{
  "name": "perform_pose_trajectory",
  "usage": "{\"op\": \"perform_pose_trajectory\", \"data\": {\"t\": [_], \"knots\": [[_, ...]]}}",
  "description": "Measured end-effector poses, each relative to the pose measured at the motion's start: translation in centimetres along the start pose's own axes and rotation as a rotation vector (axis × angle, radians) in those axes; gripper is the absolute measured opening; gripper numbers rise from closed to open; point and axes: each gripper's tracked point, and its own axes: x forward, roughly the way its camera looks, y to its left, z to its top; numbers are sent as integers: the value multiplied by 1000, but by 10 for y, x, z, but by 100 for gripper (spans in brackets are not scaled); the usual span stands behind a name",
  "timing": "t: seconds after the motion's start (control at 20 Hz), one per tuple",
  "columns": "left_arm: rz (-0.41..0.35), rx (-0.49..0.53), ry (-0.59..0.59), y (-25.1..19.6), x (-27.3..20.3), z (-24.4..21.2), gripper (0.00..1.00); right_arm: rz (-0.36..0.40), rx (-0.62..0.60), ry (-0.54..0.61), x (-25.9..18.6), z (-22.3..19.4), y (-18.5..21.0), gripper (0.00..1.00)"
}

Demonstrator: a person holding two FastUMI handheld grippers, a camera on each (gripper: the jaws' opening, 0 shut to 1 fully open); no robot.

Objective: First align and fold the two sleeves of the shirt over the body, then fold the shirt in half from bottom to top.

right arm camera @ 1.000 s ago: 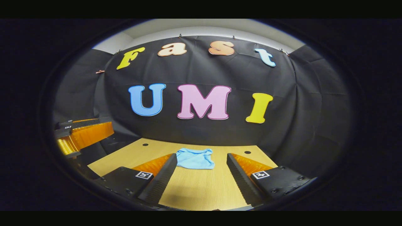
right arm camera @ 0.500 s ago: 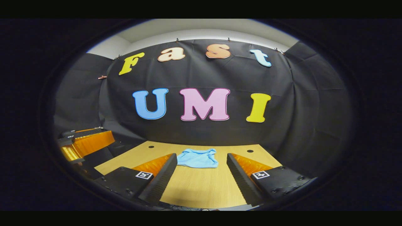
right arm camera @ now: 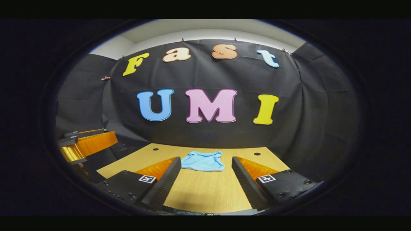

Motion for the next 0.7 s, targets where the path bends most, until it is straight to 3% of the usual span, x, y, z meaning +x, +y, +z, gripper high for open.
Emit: {"op": "perform_pose_trajectory", "data": {"t": [0.05,0.7], "knots": [[1,0,6,0,1,-3,97,2,-3,0,0,0,1,98],[59,32,-3,23,-7,3,97,-1,25,-24,15,13,13,98]]}}
